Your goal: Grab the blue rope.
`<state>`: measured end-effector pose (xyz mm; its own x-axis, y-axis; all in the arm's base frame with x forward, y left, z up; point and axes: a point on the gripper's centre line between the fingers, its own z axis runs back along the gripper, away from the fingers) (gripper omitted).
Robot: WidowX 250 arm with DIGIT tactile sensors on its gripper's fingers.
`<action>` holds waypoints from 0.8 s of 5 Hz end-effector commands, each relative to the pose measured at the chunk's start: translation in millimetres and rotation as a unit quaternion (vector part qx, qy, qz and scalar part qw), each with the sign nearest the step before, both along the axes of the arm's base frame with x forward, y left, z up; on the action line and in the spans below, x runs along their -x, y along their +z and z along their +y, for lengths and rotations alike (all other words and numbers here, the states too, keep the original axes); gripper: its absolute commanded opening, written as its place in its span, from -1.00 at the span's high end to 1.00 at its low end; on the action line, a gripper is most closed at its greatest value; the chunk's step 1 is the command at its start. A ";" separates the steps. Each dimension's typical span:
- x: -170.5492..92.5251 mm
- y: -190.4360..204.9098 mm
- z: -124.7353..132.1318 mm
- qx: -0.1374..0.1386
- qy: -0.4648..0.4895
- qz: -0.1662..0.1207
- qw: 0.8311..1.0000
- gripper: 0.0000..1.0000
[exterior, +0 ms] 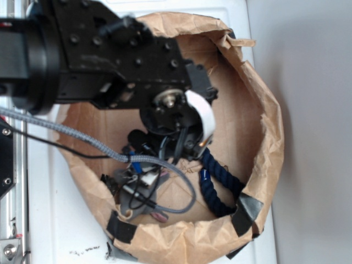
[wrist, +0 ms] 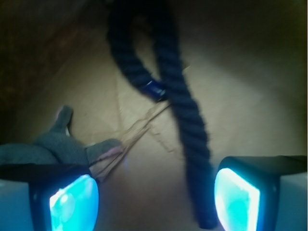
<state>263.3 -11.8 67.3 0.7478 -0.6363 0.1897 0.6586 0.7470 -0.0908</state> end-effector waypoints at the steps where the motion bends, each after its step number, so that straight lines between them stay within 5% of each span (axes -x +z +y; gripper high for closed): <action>1: -3.6 -6.2 7.6 0.014 0.009 -0.010 1.000 -1.00; 2: -9.9 -4.4 17.5 0.002 0.041 -0.012 0.999 -1.00; 4: -17.5 40.7 25.5 0.023 0.062 -0.001 0.998 -1.00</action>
<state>277.3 12.1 85.2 0.8298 -0.5329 0.1658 0.5565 0.8125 -0.1734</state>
